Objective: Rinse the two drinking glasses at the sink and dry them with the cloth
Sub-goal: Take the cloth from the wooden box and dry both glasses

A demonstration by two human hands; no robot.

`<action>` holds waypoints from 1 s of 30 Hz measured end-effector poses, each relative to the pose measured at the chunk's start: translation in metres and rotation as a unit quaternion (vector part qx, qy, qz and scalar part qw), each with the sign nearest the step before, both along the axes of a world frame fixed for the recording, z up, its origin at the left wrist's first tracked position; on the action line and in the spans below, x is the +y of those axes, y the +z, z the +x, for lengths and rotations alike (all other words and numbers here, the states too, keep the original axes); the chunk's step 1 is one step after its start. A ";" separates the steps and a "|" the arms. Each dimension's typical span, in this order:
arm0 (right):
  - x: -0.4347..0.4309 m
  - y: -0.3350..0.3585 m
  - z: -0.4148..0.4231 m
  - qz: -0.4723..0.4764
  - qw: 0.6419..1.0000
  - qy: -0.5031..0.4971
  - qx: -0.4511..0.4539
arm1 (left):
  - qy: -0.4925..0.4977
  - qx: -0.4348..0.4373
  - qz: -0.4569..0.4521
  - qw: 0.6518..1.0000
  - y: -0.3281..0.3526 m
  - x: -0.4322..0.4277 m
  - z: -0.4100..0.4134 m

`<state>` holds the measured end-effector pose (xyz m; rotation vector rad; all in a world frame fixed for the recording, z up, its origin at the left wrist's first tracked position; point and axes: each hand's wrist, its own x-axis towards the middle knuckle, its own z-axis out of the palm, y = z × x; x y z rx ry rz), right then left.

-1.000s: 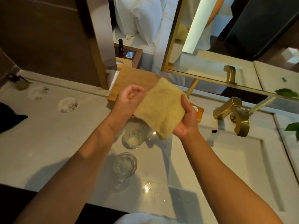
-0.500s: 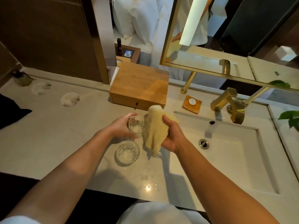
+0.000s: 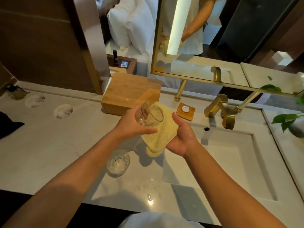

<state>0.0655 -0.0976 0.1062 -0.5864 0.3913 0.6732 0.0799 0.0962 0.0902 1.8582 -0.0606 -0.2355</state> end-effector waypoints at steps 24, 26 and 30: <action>-0.184 0.095 -0.051 -0.206 0.876 0.319 -0.298 | -0.100 -0.174 0.335 0.921 0.101 -0.181 -0.091; -0.184 0.091 -0.062 -0.230 0.854 0.296 -0.360 | -0.100 -0.150 0.350 0.919 0.110 -0.185 -0.097; -0.191 0.104 -0.077 -0.391 0.612 0.286 -0.626 | -0.166 0.040 0.217 0.961 0.135 -0.191 -0.098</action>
